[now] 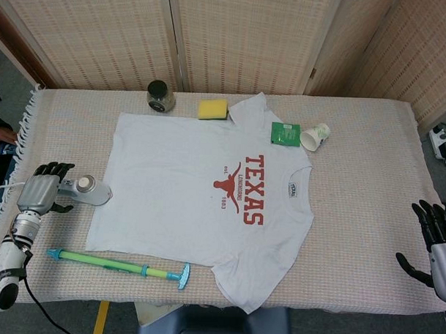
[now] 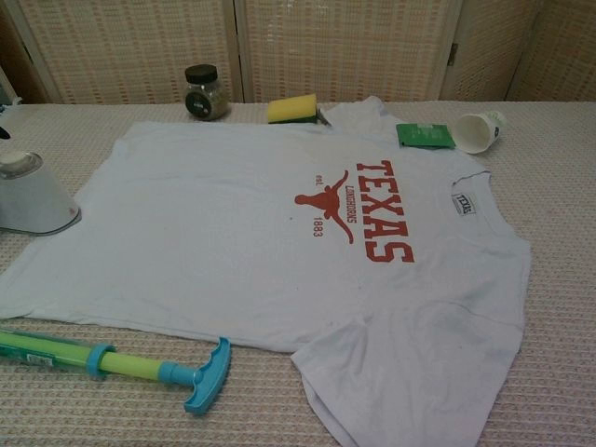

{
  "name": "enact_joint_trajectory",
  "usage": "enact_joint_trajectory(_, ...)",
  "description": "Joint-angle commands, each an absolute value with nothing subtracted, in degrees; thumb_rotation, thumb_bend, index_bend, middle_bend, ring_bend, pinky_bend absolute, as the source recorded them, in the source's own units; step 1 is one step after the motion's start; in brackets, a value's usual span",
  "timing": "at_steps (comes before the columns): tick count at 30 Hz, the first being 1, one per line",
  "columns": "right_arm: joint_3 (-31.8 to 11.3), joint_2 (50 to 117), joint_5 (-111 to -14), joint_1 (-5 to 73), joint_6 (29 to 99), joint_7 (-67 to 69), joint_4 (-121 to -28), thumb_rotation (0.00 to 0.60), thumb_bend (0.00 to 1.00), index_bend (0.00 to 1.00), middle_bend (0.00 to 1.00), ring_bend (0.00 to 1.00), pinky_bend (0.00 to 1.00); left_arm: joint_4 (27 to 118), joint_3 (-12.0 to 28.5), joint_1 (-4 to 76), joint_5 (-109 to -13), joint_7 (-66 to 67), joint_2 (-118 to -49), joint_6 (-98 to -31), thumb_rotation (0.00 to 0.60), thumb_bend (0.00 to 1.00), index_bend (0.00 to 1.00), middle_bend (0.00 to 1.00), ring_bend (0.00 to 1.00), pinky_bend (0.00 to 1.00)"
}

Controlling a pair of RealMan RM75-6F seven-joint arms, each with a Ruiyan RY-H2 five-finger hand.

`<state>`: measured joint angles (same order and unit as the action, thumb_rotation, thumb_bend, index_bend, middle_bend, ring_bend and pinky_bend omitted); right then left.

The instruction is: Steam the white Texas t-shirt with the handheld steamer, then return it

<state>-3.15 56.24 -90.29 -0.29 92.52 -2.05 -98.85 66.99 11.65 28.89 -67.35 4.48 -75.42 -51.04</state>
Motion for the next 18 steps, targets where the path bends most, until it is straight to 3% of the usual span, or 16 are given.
enact_joint_trajectory(1, -3.1, 56.3, -90.2, -0.4, 92.5, -2.1, -98.9, 0.6, 0.18, 0.0, 0.06, 0.04, 0.17, 63.8, 12.2, 30.2, -64.9, 5.2, -76.9, -49.0, 0.6, 0.17, 0.2, 0.22, 0.14, 0.16)
enact_joint_trajectory(12, -3.0, 56.6, -90.3, -0.6, 92.5, -2.3, -99.1, 0.6, 0.19, 0.0, 0.06, 0.05, 0.17, 54.8, 12.0, 31.8, -63.0, 3.6, -80.9, -46.7, 0.6, 0.34, 0.29, 0.3, 0.2, 0.2)
enact_joint_trajectory(18, -3.0, 56.7, -90.2, -0.8, 92.6, -2.3, -99.1, 0.6, 0.19, 0.0, 0.06, 0.05, 0.17, 50.7, 11.9, 32.4, -62.0, 3.2, -82.8, -44.9, 0.6, 0.36, 0.3, 0.31, 0.21, 0.21)
